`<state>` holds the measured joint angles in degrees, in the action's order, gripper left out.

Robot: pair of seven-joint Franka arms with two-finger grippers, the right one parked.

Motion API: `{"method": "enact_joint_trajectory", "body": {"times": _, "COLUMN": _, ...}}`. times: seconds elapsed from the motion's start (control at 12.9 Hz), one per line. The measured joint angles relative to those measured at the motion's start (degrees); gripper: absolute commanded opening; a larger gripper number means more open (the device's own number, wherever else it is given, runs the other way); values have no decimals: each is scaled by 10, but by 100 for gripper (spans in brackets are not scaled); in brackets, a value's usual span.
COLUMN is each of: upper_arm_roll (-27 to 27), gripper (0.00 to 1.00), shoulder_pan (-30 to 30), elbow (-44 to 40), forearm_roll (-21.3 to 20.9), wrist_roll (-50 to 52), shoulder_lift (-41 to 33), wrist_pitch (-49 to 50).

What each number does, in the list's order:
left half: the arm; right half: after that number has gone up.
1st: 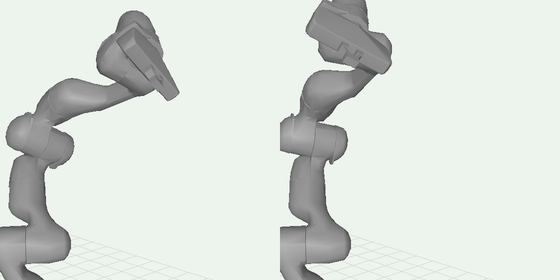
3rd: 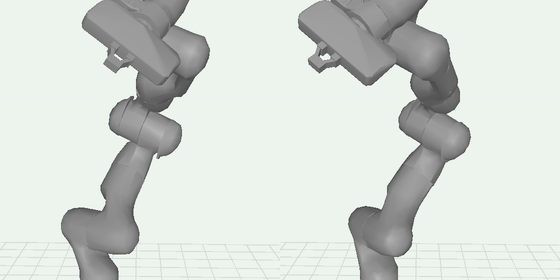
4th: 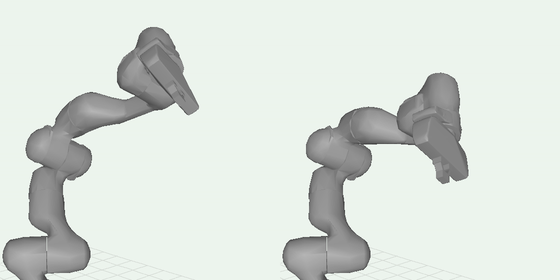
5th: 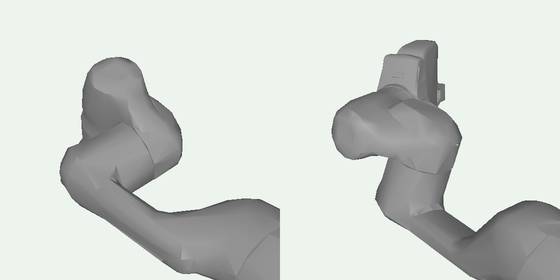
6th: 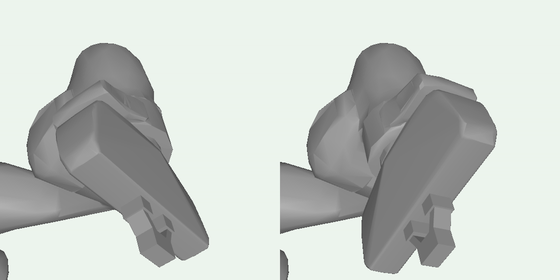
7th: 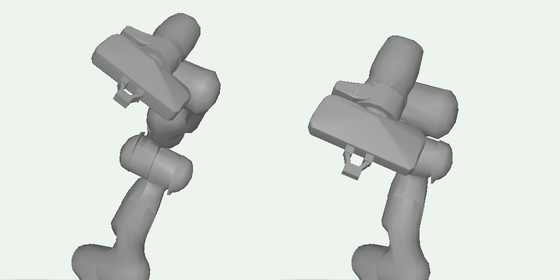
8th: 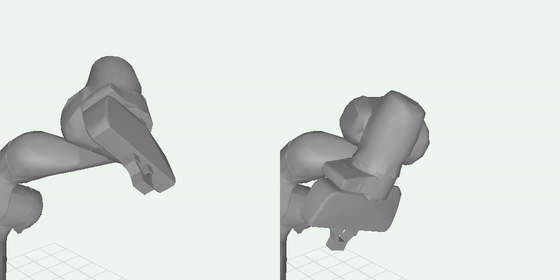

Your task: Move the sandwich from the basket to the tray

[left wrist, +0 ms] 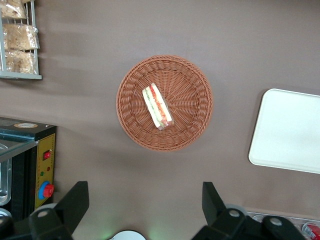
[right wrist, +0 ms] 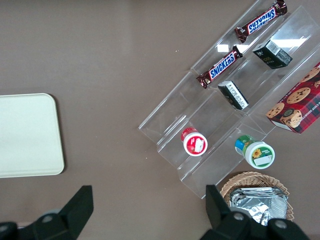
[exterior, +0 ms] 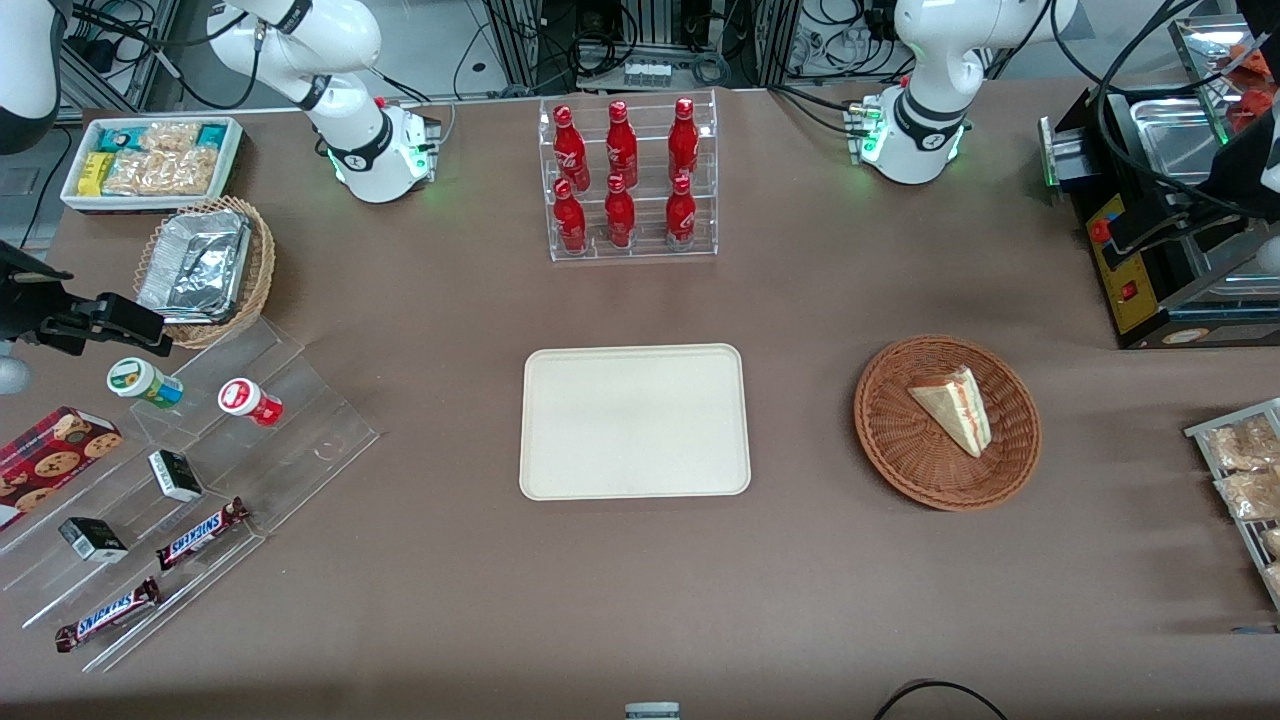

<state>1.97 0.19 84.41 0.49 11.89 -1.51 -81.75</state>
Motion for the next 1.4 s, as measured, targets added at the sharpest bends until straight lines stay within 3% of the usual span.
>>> {"method": "enact_joint_trajectory", "body": {"times": 0.47, "upper_arm_roll": 0, "gripper": 100, "shoulder_pan": 0, "elbow": 5, "forearm_roll": 0, "wrist_roll": 0, "shoulder_lift": 0, "wrist_pitch": 5}}
{"method": "enact_joint_trajectory", "body": {"times": 0.85, "upper_arm_roll": -3, "gripper": 100, "shoulder_pan": 0, "elbow": 71, "forearm_roll": -12, "wrist_roll": 0, "shoulder_lift": 2, "wrist_pitch": -5}}
{"method": "enact_joint_trajectory", "body": {"times": 1.16, "upper_arm_roll": -3, "gripper": 100, "shoulder_pan": 0, "elbow": 169, "forearm_roll": -14, "wrist_roll": 8, "shoulder_lift": -8, "wrist_pitch": -114}}
{"method": "enact_joint_trajectory", "body": {"times": 1.4, "upper_arm_roll": -3, "gripper": 100, "shoulder_pan": 1, "elbow": 237, "forearm_roll": -14, "wrist_roll": 74, "shoulder_lift": -12, "wrist_pitch": -199}}
